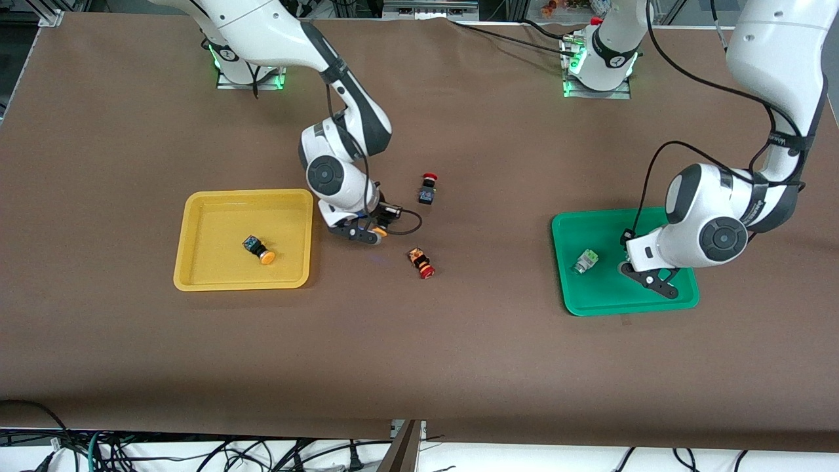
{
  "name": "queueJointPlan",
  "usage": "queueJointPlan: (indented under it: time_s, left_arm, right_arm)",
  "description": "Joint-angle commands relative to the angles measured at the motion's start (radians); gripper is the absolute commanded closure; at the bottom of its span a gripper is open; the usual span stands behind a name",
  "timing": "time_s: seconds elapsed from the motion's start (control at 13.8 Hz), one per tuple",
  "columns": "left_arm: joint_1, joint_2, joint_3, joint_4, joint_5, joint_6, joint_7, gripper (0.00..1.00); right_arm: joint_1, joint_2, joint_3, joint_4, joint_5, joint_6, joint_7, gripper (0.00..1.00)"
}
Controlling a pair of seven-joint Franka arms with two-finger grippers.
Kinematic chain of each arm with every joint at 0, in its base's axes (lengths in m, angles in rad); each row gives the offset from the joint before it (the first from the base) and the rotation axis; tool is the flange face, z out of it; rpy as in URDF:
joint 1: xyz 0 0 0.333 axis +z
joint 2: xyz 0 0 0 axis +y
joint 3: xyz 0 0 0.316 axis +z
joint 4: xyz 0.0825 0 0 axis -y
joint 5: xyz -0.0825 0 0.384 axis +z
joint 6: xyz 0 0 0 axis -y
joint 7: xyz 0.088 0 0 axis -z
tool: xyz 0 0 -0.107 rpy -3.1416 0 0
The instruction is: Place green and yellow buttons in trays
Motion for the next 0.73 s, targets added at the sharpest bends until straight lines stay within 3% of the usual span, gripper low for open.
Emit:
queueJointPlan:
  time_s: [0.0,0.07,0.22,0.36,0.51,0.58,0.65]
  left_arm:
    - [-0.007,0.007,-0.02,0.002,0.028,0.005,0.02,0.27]
    - [-0.008,-0.004,-0.023,0.01,0.028,-0.004,0.024,0.0]
    - [-0.007,-0.07,-0.032,0.019,0.024,-0.028,0.028,0.0]
    - [-0.007,-0.169,-0.084,0.036,0.015,-0.115,0.024,0.0]
    - [-0.008,-0.251,-0.126,0.123,0.012,-0.305,0.005,0.0]
    - [-0.008,-0.272,-0.141,0.198,-0.008,-0.406,-0.015,0.0]
    - [-0.008,-0.28,-0.15,0.281,-0.039,-0.509,-0.038,0.0]
  right_arm:
    - [-0.001,-0.089,-0.11,-0.009,-0.053,-0.155,-0.18,1.0]
    - [-0.001,-0.105,-0.157,-0.005,-0.066,-0.207,-0.276,1.0]
    - [-0.002,-0.113,-0.262,0.02,-0.068,-0.305,-0.474,1.0]
    - [-0.008,-0.098,-0.325,0.009,-0.068,-0.315,-0.624,1.0]
    - [-0.021,-0.077,-0.327,-0.021,-0.064,-0.288,-0.639,0.93]
    - [-0.021,-0.072,-0.327,-0.049,-0.059,-0.256,-0.638,0.8]
    - [-0.021,-0.07,-0.325,-0.076,-0.048,-0.22,-0.636,0.78]
